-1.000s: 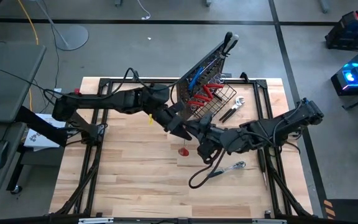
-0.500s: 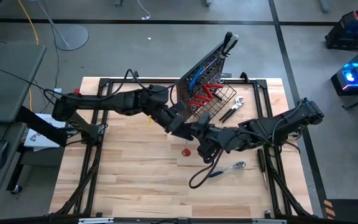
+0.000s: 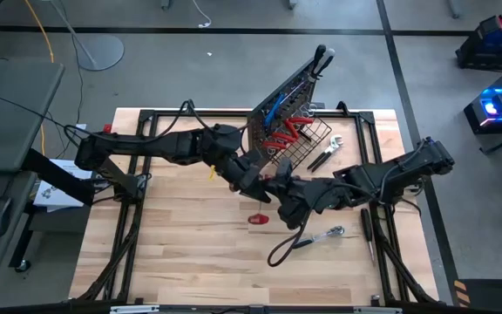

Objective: Hang tools onto peg board
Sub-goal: Hang the red allen wrench on the peg board

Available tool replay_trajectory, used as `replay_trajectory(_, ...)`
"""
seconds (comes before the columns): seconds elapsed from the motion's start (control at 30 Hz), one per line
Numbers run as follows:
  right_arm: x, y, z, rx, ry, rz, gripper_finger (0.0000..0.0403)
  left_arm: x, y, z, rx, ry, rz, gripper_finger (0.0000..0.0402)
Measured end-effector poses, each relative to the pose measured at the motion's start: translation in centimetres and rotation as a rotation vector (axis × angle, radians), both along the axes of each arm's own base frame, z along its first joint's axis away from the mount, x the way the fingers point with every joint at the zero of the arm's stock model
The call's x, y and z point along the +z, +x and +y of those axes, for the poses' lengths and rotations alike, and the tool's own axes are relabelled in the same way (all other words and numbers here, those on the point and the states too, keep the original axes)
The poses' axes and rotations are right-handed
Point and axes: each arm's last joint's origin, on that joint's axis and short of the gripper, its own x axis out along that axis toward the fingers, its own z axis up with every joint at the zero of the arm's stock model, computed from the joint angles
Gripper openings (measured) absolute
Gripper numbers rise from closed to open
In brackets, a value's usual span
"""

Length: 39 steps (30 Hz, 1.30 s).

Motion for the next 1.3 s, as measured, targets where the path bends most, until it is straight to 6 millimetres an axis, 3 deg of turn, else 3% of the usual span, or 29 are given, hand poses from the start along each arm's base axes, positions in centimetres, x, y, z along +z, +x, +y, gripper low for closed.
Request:
replay_trajectory(0.3,-1.1,-0.8,0.1,-0.113,0.194,0.055,0.0003,-0.3,0.1,0.4,0.070,0.017,0.021,0.0011)
replay_trajectory(0.57,-1.5,-1.9,0.2,-0.219,0.403,0.080,0.0000,-0.3,0.2,2.0,0.109,0.080,-0.009,0.0062)
replay_trajectory(0.73,-2.0,-3.0,0.5,-0.192,0.578,0.195,0.0000,1.2,-1.0,3.5,0.153,0.182,-0.090,0.0091)
replay_trajectory(0.87,-1.8,-3.7,0.1,-0.259,0.636,0.203,0.0000,0.9,-1.3,4.0,0.142,0.227,-0.081,0.0105)
replay_trajectory(0.97,-2.3,-4.0,0.3,-0.303,0.728,0.251,0.0000,2.3,-2.7,4.7,0.144,0.314,-0.159,0.0110)
replay_trajectory(1.1,-1.9,-5.2,0.4,-0.382,0.892,0.243,0.0000,4.0,-5.5,4.0,0.143,0.524,-0.208,0.0109)
replay_trajectory(1.3,-4.2,-9.5,0.2,-0.623,1.146,0.192,0.0000,2.0,-9.1,0.2,0.261,0.776,-0.172,0.0098)
